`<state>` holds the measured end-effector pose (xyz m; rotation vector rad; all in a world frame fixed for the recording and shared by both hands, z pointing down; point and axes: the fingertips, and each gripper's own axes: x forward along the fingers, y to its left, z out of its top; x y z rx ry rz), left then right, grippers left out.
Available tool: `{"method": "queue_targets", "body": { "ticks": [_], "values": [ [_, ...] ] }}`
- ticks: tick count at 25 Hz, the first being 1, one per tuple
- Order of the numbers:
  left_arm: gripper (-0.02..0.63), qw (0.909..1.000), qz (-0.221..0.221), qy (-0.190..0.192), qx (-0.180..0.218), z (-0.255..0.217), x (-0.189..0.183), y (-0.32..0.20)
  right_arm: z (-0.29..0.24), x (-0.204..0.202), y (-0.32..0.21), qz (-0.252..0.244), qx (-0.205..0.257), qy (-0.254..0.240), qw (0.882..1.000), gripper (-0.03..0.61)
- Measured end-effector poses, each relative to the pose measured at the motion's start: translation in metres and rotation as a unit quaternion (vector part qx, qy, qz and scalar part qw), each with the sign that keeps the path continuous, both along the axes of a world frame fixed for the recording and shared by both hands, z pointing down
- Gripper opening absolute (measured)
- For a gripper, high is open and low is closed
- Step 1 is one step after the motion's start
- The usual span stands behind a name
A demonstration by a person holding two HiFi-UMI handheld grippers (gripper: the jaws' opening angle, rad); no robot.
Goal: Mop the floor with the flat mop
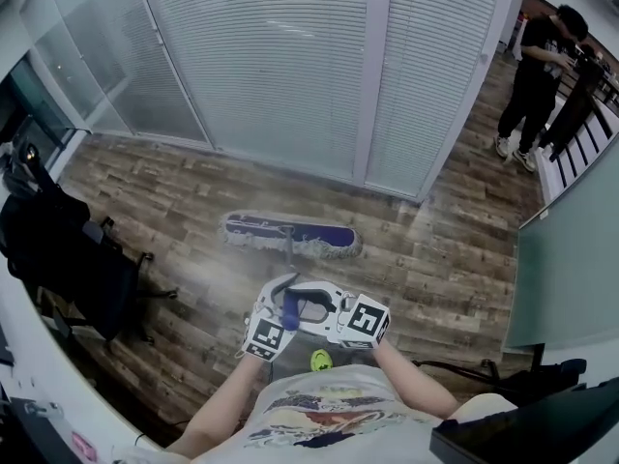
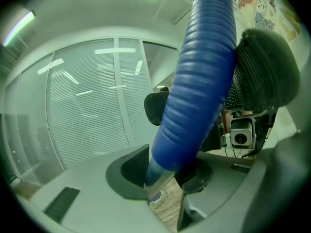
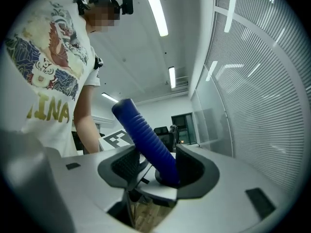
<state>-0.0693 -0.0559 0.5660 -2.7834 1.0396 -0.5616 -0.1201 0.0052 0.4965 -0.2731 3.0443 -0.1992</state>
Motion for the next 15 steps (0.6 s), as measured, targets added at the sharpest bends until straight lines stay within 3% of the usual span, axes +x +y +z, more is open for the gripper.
{"method": "queue_targets", "body": {
  "ticks": [7, 15],
  "values": [
    [0.1, 0.9998, 0.008, -0.017, -0.004, 0.015, -0.004, -0.077, 0.014, -0.004, -0.078, -0.005, -0.002, 0.02, 1.0, 0.219],
    [0.1, 0.9998, -0.008, -0.019, -0.008, 0.001, 0.016, -0.181, 0.0, 0.017, -0.18, -0.029, -0.006, 0.024, 0.999, 0.219]
  ]
}}
